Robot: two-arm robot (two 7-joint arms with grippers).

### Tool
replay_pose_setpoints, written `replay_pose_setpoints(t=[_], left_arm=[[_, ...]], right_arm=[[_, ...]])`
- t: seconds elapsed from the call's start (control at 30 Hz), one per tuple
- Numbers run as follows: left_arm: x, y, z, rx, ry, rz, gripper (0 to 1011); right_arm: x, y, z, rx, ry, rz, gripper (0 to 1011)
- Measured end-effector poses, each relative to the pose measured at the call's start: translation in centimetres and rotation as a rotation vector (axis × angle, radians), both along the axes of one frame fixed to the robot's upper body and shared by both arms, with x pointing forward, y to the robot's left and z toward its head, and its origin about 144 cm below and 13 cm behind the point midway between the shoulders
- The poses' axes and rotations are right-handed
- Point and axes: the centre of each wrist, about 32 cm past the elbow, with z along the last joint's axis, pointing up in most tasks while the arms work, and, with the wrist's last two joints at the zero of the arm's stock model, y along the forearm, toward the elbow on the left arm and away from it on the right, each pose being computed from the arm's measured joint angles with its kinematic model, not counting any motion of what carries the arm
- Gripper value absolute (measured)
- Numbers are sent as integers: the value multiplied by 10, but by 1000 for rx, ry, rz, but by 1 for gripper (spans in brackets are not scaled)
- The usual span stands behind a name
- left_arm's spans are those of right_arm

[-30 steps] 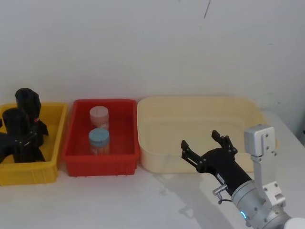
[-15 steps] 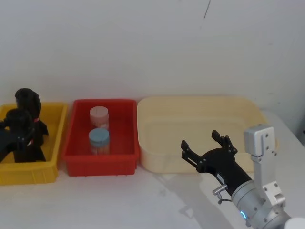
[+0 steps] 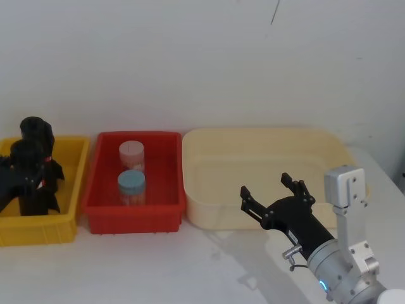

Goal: Pick up the garbage bag with the one hand and transfer it to the other hand.

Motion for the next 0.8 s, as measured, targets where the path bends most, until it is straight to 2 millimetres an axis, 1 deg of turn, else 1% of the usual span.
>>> replay_pose_setpoints(t=[0.13,0.23,0.37,0.6,0.63,0.67,0.7,0.8], left_arm=[[-1,-1,10,20,-29,-15,464],[-1,-2,22,44,-66,-33,450],[-2,-4,33,62,-102,-48,434],[-2,-8,68,93,-202,-98,427],[-2,-8,68,93,-202,-98,427],[-1,-10,78,93,-226,-118,427],[-1,-10,78,93,-226,-118,427],[0,-16,94,75,-263,-157,427]], right_arm=[[0,0,0,0,0,0,1000],[0,0,0,0,0,0,1000],[0,0,0,0,0,0,1000],[0,0,0,0,0,0,999],[0,0,0,0,0,0,1000],[0,0,0,0,0,0,1000],[0,0,0,0,0,0,999],[0,0,0,0,0,0,1000]])
